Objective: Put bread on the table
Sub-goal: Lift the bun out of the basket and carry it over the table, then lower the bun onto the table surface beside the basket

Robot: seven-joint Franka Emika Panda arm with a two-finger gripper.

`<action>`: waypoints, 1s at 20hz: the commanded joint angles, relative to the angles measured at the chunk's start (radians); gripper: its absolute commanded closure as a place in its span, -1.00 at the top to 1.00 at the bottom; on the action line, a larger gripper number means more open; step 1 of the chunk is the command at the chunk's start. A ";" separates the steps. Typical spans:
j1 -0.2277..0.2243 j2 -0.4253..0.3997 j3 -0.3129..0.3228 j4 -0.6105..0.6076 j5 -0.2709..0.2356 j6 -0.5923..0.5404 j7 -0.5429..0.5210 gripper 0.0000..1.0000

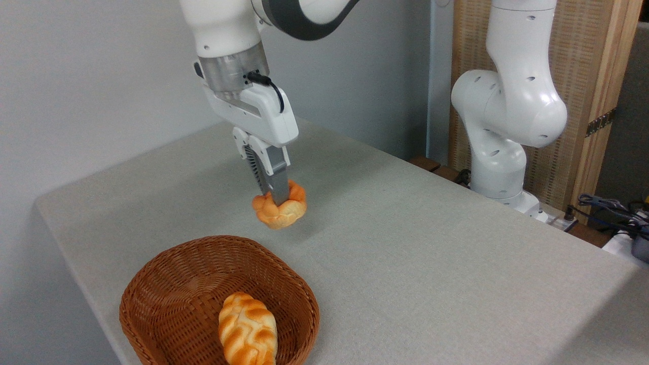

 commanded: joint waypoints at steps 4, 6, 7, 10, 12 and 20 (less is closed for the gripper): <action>-0.025 -0.035 -0.027 -0.115 -0.007 0.076 0.012 1.00; -0.025 -0.028 -0.028 -0.115 -0.005 0.078 0.012 1.00; -0.026 -0.025 -0.028 -0.115 -0.005 0.078 0.012 1.00; -0.026 -0.025 -0.028 -0.113 -0.005 0.076 0.010 1.00; -0.026 -0.025 -0.028 -0.113 -0.005 0.073 0.009 1.00; -0.022 -0.031 -0.013 -0.078 -0.008 0.066 -0.002 1.00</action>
